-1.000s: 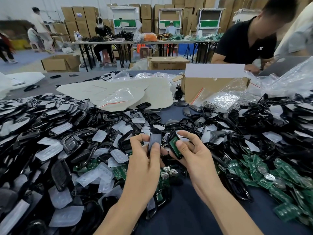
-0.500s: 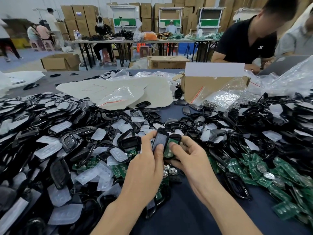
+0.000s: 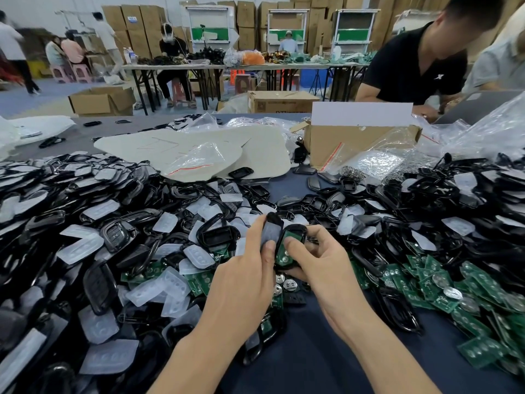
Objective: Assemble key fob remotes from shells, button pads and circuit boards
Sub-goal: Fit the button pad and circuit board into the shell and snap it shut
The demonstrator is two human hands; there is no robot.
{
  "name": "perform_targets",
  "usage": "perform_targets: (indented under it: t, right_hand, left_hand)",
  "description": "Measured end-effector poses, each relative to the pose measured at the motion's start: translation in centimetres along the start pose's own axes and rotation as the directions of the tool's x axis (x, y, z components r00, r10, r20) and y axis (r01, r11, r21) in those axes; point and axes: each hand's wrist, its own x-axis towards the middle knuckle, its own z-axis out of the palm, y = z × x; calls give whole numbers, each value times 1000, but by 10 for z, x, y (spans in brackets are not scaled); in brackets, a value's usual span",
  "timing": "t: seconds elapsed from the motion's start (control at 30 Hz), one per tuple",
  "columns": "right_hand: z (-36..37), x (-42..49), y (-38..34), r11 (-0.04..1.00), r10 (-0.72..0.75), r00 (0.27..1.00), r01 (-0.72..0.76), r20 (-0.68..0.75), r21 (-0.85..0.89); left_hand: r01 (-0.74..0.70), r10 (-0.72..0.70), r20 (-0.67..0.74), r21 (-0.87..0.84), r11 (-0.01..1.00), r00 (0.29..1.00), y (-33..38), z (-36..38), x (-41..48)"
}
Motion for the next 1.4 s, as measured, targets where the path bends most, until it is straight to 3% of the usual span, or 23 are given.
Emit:
perform_targets:
  t: [0.33,0.47,1.03,1.4]
  right_hand:
    - [2,-5,-5,998,-5,982,15,187,-55]
    - [1,-3,-1,998,56,984,-60,170,19]
    - [2,-5,-11,988,70,983,-92,171,124]
    - [13,-8,-7,998,60,997,-61,51,15]
  left_hand:
    - [-8,5,36,67,998,999,-5,-2,3]
    - [-29,26,39,86,996,999,-7,-3,2]
    - [-199,198,27,41,979,980,-7,-4,-1]
    - [-110,102,41,415,903,994,-5,16,0]
